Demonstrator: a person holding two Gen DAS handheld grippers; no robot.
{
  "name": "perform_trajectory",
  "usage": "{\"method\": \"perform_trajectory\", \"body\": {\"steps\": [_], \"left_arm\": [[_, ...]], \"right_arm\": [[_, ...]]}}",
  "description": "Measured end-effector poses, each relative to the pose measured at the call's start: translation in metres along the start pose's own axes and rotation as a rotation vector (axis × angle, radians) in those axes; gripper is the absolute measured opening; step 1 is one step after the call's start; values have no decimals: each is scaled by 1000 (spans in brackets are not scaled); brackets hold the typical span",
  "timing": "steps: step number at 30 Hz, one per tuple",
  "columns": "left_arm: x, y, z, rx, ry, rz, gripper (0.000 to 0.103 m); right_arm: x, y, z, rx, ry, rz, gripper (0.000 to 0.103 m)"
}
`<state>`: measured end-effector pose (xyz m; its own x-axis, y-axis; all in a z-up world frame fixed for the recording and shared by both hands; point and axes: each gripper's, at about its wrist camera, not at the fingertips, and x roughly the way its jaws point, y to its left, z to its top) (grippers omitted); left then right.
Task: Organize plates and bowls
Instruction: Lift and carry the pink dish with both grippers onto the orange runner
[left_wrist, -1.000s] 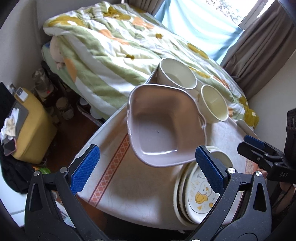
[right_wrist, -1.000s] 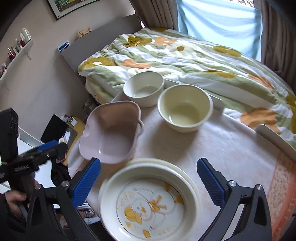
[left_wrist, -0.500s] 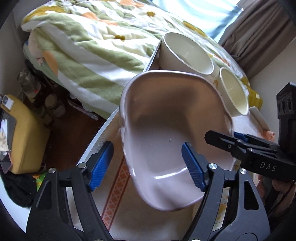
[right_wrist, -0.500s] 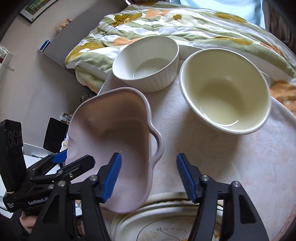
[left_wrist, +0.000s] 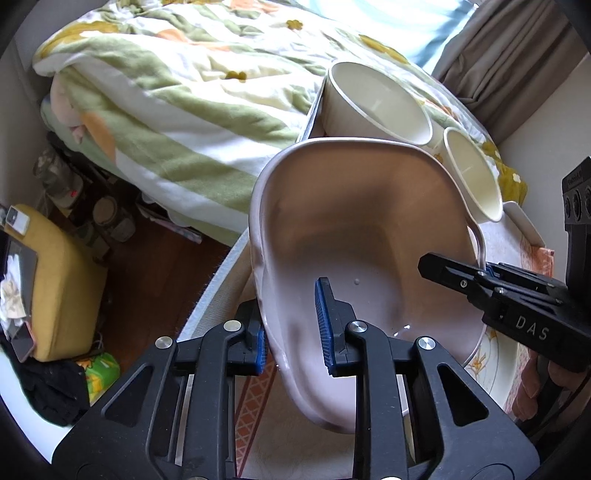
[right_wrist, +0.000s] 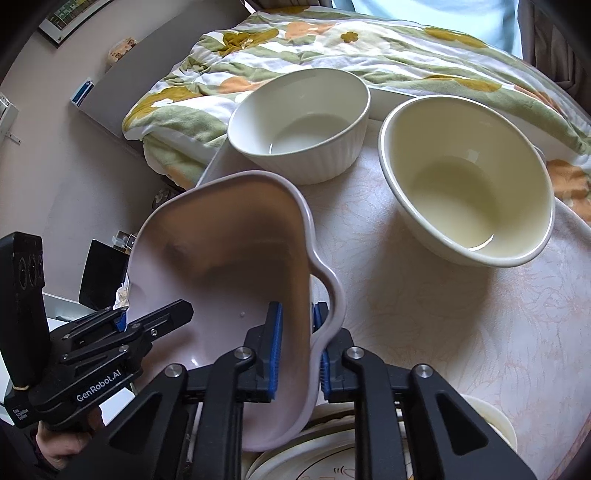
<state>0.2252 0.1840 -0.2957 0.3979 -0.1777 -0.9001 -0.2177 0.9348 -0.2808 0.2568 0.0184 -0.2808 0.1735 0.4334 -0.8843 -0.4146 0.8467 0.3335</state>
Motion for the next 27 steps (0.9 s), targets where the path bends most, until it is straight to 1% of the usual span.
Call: {"method": "perform_trajectory", "body": {"steps": [3,5,8,10,14,18,20,23,27], "left_arm": [[-13,-4,4,14,-18,-15,20],[-22,-11,6,44,-29,-18,20],[-35,-29,7,96,-42,-30,20],[-41,-48,6,139,-49,-42,20],[-50,-98,1,237,-54,-80,20],[-52,-162,-18,330,-44,-134,20],[-48,-196,-33,373,-19,-160,20],[-40,-238,-56,414,26,-200,20],[-24,-290,-88,439,73,-247,20]], "right_arm": [[-12,2,-4,7,-28,-1,16],[-22,3,-8,18,-50,-2,16],[-41,-1,-17,47,-89,-9,16],[-56,-9,-25,73,-119,-14,16],[-94,-35,-49,144,-178,-40,16],[-134,-72,-84,220,-237,-78,16],[-153,-94,-107,258,-258,-106,16],[-179,-123,-139,303,-277,-156,16],[-204,-164,-181,368,-285,-179,16]]}}
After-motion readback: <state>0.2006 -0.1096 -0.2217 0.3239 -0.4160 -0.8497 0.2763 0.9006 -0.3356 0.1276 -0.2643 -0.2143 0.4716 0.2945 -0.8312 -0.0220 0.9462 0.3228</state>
